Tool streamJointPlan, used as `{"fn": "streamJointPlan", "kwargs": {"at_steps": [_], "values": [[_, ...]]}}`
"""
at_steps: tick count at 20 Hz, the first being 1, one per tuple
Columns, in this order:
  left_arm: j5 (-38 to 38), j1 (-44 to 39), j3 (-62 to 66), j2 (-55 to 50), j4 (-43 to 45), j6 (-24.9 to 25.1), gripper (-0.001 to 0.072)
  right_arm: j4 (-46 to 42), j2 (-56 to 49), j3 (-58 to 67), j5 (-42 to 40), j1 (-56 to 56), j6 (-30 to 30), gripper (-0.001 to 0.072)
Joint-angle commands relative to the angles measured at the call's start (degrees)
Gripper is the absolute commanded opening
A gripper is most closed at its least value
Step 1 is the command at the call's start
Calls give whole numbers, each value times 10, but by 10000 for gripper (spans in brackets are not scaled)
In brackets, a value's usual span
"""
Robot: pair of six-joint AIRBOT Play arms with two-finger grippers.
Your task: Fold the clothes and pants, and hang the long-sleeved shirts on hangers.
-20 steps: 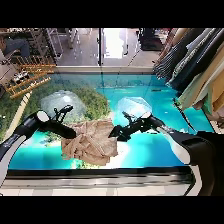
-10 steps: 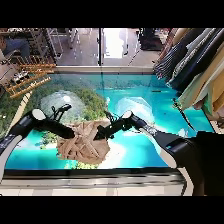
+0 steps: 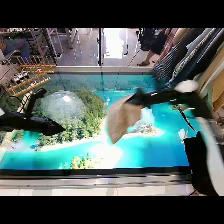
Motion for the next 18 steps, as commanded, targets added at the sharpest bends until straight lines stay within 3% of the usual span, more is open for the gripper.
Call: {"fn": "streamJointPlan", "kwargs": {"at_steps": [1,3,6,9,12,17,18], "values": [[-18,5,1,24,-9,3,14,-53,111,1,4,-178,28,16],[-37,5,-1,19,-9,3,14,-84,141,1,32,-303,29,16],[-40,5,-16,19,-8,3,14,-151,153,0,150,-499,18,16],[-32,5,-21,19,-3,6,15,-264,158,-35,262,-645,-70,16],[-31,6,-21,19,-3,13,14,-336,189,-155,246,-754,-148,16],[-31,6,-21,19,0,13,14,-443,198,-367,186,-881,-141,20],[-31,6,-21,19,-1,13,14,-471,195,-387,169,-889,-135,48]]}}
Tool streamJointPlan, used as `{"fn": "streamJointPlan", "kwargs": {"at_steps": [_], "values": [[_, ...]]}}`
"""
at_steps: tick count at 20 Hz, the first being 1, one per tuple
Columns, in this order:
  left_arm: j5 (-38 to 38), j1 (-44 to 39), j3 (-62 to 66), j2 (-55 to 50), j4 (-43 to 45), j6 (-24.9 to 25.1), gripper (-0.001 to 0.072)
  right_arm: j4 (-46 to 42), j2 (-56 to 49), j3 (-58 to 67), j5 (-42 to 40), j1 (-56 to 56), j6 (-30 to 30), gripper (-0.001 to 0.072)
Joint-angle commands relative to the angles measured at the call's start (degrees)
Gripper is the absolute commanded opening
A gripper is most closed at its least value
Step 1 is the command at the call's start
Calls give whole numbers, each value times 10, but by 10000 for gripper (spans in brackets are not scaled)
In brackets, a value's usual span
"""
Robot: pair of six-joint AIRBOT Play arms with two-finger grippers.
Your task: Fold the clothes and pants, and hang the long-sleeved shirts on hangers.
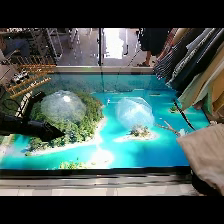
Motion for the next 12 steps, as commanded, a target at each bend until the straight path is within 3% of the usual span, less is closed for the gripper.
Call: {"fn": "streamJointPlan", "kwargs": {"at_steps": [1,3,6,8,10,12], "values": [[0,0,0,0,0,0,15,-121,-5,-96,-44,-58,18,192],[0,1,0,0,0,0,15,-128,-22,-62,-55,-57,39,700],[0,3,0,0,5,0,15,-30,-27,50,-55,-40,73,706],[13,12,0,0,49,-22,15,102,-27,130,-75,-6,83,705],[54,26,1,1,156,-95,15,236,-27,179,-109,58,77,705],[74,49,16,1,320,-225,15,313,-26,194,-103,149,60,705]]}}
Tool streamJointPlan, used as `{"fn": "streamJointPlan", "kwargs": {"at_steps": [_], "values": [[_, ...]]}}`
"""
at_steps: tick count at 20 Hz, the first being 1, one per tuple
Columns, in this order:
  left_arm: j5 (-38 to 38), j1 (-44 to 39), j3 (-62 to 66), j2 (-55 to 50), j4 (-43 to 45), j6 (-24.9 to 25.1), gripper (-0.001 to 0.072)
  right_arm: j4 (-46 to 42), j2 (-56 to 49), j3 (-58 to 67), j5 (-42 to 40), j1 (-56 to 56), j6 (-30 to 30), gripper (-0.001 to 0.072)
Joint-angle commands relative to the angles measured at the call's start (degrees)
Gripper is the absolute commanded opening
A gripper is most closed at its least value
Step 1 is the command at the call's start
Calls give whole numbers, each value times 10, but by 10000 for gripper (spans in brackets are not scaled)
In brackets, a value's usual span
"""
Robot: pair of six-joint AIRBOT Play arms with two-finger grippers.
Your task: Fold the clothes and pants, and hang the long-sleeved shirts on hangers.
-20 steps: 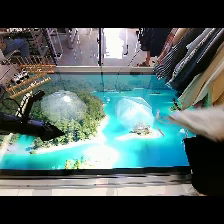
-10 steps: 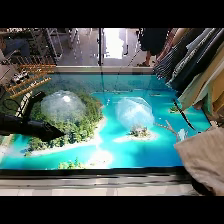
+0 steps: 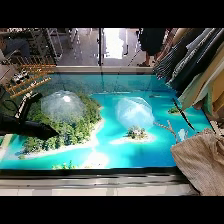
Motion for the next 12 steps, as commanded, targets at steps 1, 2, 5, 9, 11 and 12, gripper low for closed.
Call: {"fn": "streamJointPlan", "kwargs": {"at_steps": [1,2,5,9,11,12], "values": [[35,38,24,2,261,-202,15,158,0,47,-1,144,-8,704],[35,57,38,6,314,-247,15,139,0,44,16,202,-8,703],[64,109,64,24,291,-253,15,42,0,11,28,399,-7,455],[151,116,64,30,210,-256,15,-50,0,-48,-104,622,-2,18],[151,116,64,30,198,-256,15,-129,2,-49,-201,685,-2,18],[151,116,64,30,198,-256,15,-147,3,-49,-249,699,-3,19]]}}
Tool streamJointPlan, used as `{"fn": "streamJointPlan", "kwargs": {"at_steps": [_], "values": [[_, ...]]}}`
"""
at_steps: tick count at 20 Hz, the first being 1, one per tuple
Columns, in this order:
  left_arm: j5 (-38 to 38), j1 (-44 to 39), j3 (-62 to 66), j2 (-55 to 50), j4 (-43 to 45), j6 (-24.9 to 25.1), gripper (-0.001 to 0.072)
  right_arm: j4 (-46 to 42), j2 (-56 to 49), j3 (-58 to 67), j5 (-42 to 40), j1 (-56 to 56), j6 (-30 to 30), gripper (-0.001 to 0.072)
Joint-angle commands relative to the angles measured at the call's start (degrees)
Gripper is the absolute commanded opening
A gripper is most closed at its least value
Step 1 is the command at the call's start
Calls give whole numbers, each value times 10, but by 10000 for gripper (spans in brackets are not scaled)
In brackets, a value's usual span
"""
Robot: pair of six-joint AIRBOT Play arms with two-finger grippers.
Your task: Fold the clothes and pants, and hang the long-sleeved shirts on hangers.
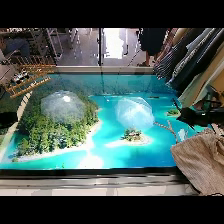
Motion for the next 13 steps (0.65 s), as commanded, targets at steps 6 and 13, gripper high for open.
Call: {"fn": "streamJointPlan", "kwargs": {"at_steps": [6,13], "values": [[26,5,2,2,-16,-11,15,-80,2,-12,-360,106,2,18],[26,5,2,2,-16,-11,15,-80,2,-12,-399,106,2,19]]}}
